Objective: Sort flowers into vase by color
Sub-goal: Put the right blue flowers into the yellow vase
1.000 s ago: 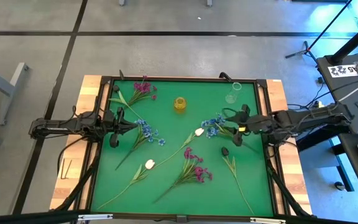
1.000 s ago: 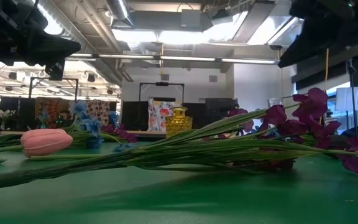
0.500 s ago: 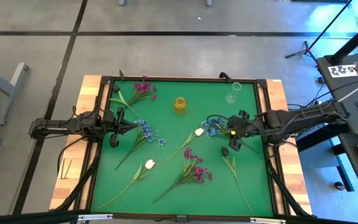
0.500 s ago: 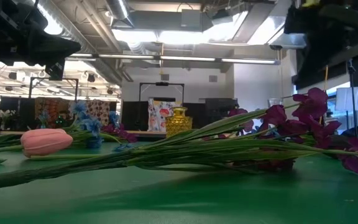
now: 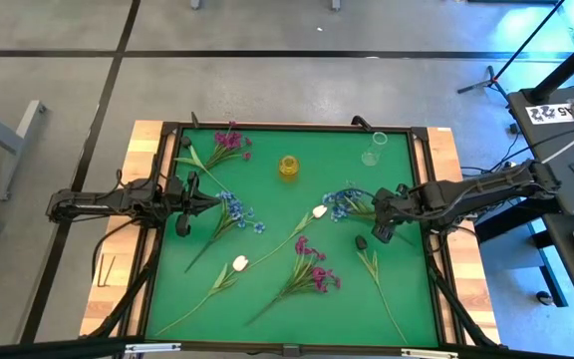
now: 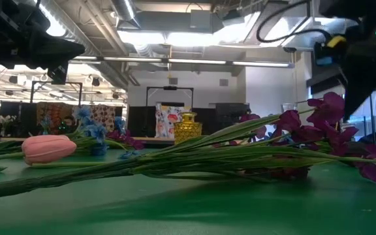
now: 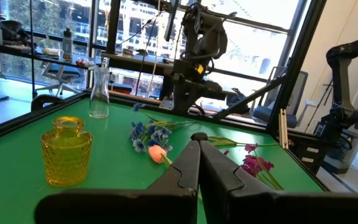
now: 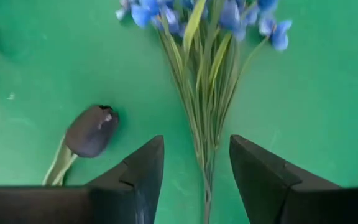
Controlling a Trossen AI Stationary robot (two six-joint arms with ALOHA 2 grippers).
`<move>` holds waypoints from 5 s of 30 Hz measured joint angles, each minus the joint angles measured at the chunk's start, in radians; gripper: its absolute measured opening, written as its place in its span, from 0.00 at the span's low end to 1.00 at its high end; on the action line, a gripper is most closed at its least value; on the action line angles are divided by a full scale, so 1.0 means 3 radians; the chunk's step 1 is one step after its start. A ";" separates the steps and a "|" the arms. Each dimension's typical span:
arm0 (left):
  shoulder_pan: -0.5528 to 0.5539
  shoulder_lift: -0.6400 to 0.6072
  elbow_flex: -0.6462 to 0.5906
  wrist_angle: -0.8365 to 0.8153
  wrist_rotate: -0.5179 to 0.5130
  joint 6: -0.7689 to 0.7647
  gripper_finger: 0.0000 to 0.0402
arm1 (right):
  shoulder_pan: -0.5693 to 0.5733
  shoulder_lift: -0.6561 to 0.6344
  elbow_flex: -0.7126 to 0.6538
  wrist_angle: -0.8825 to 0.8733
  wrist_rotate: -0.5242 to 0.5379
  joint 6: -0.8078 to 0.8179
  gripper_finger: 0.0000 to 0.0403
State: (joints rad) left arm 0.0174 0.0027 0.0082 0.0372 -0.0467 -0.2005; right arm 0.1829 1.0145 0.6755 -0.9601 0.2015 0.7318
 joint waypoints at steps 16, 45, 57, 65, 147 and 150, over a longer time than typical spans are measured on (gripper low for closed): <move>0.0001 0.0001 -0.0001 0.0000 0.0000 0.0000 0.00 | 0.0000 0.0000 -0.0431 0.0277 -0.0040 0.0265 0.46; 0.0000 0.0000 0.0000 0.0000 0.0001 0.0000 0.00 | -0.0520 0.0010 -0.0762 0.0917 -0.0063 0.0037 0.46; 0.0001 -0.0001 -0.0001 0.0000 0.0000 0.0000 0.00 | -0.0570 0.0351 -0.0762 0.1095 -0.0138 -0.0030 0.46; 0.0000 0.0000 0.0000 0.0000 0.0001 0.0000 0.00 | -0.0567 0.0674 -0.0743 0.1144 -0.0133 -0.0078 0.43; 0.0001 0.0000 0.0000 0.0000 0.0000 0.0000 0.00 | -0.1255 0.0860 -0.0300 0.6457 -0.0671 -0.2535 0.03; 0.0001 0.0000 -0.0001 -0.0001 0.0000 0.0000 0.00 | -0.1371 0.1095 -0.0122 0.6520 -0.0849 -0.2539 0.03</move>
State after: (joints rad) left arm 0.0177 0.0028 0.0080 0.0370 -0.0468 -0.2005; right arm -0.2284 1.3430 0.6388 0.9958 -0.0531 -0.0298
